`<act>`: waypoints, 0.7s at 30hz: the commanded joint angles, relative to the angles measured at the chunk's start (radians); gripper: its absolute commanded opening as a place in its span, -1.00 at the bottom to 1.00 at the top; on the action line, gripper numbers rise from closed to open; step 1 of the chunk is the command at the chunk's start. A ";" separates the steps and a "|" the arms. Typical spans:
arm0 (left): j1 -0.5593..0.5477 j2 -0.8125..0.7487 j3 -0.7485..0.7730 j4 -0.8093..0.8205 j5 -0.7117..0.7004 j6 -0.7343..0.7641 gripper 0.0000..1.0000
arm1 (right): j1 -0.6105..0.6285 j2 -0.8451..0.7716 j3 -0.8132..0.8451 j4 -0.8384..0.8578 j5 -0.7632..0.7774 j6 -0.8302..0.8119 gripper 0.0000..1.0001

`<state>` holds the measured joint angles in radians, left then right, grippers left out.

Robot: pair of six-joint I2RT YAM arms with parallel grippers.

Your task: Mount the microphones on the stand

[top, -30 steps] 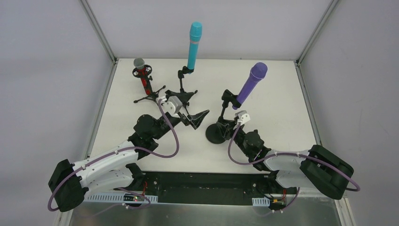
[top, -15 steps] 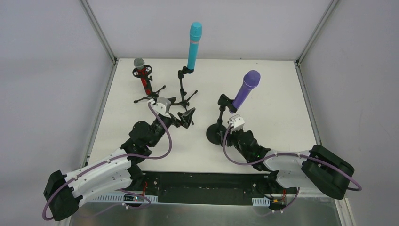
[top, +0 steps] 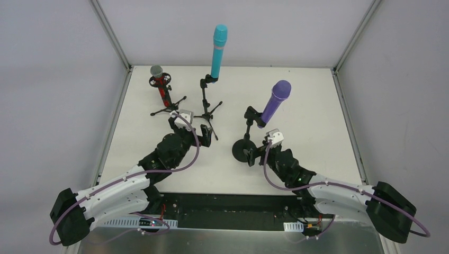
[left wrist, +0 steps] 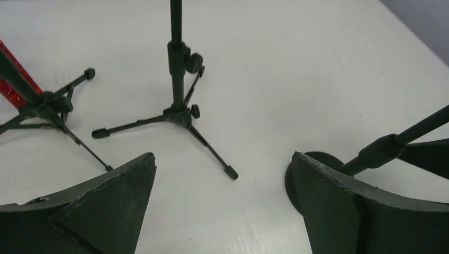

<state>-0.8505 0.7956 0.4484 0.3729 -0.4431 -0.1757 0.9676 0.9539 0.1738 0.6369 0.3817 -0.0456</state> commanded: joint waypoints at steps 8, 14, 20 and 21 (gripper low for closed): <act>0.223 0.165 0.101 -0.290 0.272 -0.173 0.98 | -0.063 -0.170 0.031 -0.252 -0.085 0.225 0.99; 0.367 0.193 0.102 -0.297 0.411 -0.195 0.98 | -0.231 -0.258 0.014 -0.293 -0.236 0.322 0.99; 0.575 0.212 0.104 -0.271 0.521 -0.235 0.98 | -0.532 -0.283 0.042 -0.315 -0.452 0.351 0.99; 0.599 0.218 0.106 -0.271 0.518 -0.235 0.98 | -0.590 -0.269 0.054 -0.314 -0.492 0.350 0.99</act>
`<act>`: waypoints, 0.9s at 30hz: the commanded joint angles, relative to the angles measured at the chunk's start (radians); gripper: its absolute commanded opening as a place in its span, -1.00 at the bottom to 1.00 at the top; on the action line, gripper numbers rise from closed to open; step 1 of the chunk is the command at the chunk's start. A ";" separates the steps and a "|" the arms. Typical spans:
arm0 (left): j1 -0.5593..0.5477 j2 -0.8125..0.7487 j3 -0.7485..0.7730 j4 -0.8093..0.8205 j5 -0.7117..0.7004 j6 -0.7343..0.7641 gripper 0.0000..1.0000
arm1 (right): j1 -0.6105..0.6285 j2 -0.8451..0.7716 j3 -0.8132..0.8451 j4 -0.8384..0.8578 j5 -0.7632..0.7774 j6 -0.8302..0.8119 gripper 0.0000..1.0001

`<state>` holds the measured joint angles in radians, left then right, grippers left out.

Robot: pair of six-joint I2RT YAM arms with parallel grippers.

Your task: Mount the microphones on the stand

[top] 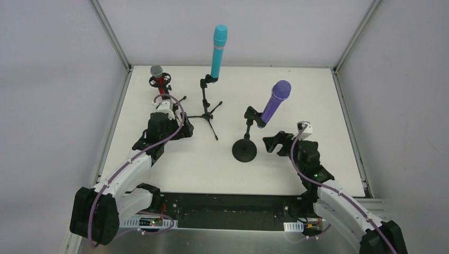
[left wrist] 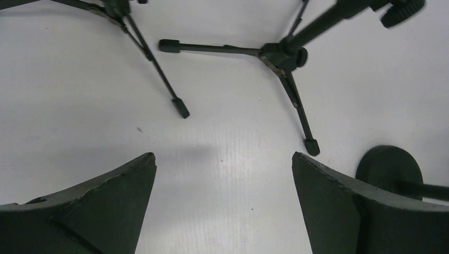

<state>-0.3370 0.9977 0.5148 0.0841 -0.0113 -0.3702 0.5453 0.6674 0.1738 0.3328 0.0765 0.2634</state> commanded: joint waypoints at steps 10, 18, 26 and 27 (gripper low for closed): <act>0.134 0.010 0.013 0.089 -0.202 0.125 0.98 | -0.434 0.195 0.213 -0.066 -0.208 -0.150 0.99; 0.134 0.043 -0.244 0.575 -0.346 0.357 0.98 | -0.435 0.292 0.021 0.350 0.008 -0.254 0.99; 0.174 0.329 -0.290 0.905 -0.318 0.451 0.98 | -0.435 0.615 -0.065 0.833 0.038 -0.333 0.99; 0.200 0.363 -0.313 0.982 -0.314 0.430 0.98 | -0.435 0.676 -0.068 0.898 0.053 -0.330 0.99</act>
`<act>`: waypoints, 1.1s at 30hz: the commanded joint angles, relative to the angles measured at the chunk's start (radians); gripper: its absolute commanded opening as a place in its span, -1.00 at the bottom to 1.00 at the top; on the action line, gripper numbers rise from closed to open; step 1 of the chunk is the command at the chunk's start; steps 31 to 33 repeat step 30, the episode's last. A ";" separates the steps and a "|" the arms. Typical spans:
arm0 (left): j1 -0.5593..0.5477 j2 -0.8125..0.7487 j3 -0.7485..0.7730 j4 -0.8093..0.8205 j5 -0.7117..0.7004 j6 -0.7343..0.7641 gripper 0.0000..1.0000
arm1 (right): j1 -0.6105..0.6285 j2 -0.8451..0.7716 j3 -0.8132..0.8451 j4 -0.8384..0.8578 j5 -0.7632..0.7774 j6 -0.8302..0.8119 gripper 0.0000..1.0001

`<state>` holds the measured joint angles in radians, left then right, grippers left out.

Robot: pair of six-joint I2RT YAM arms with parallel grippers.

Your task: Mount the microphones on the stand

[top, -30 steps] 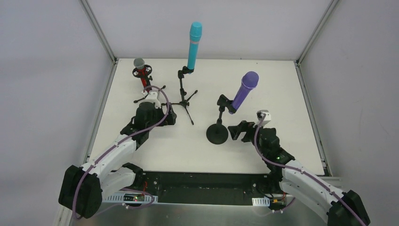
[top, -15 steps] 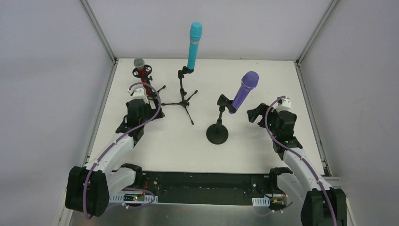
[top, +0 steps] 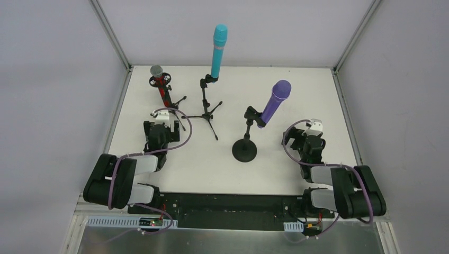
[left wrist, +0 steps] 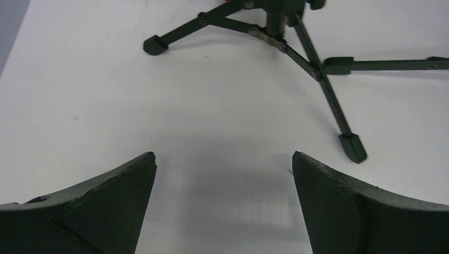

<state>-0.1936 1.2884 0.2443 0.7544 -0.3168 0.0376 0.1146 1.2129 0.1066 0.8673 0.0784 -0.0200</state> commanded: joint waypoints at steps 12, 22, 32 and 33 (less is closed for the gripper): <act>0.131 0.128 0.005 0.260 0.049 -0.053 0.98 | 0.000 0.220 0.078 0.309 0.165 -0.012 0.99; 0.130 0.124 0.007 0.249 0.041 -0.059 0.98 | -0.011 0.219 0.121 0.227 0.212 0.017 0.99; 0.132 0.126 0.012 0.242 0.037 -0.061 0.98 | -0.019 0.221 0.134 0.203 0.207 0.017 0.99; 0.132 0.126 0.012 0.242 0.037 -0.061 0.98 | -0.019 0.221 0.134 0.203 0.207 0.017 0.99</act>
